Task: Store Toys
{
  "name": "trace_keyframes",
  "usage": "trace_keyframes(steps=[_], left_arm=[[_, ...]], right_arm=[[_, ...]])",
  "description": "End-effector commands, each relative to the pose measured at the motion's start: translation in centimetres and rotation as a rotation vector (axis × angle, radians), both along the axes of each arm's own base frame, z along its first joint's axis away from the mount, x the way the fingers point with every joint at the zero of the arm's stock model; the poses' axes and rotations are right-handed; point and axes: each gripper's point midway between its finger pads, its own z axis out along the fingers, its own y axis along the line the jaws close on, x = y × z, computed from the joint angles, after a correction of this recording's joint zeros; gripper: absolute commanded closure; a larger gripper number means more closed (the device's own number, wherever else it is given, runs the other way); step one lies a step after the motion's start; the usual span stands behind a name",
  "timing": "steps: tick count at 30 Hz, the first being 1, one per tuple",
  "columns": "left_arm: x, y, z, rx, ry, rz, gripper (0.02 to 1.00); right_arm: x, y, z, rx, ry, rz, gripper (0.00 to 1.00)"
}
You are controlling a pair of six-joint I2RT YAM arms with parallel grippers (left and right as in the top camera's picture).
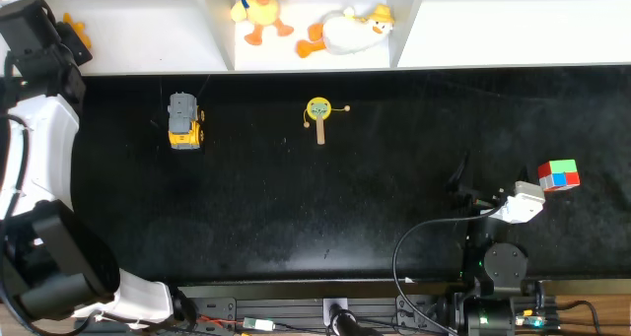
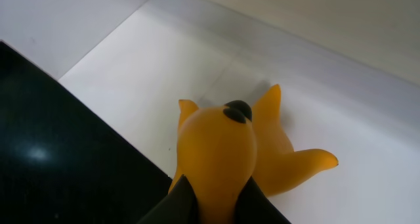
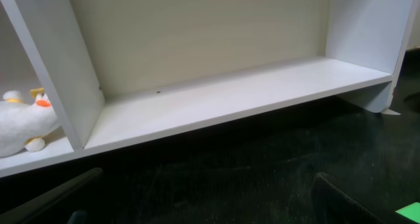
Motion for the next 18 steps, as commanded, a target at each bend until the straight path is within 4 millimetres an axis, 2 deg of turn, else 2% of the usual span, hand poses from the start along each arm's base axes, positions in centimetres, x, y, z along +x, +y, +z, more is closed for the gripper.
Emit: trace_keyframes(steps=[1,6,11,18], left_arm=[[-0.8,0.1,1.1,0.009,0.010,-0.006,0.901],[-2.3,0.6,2.1,0.010,0.024,0.012,0.901],[-2.8,0.4,2.1,0.005,0.040,0.012,0.908],[-3.3,0.5,3.5,0.027,0.021,0.008,0.904]], right_arm=[[0.0,-0.1,-0.2,-0.003,-0.003,-0.003,0.005],[0.0,-0.1,-0.2,-0.003,-0.003,-0.003,0.005],[0.0,-0.1,-0.2,-0.003,-0.003,-0.003,0.005],[0.0,-0.1,-0.2,-0.003,-0.003,-0.003,0.005]])
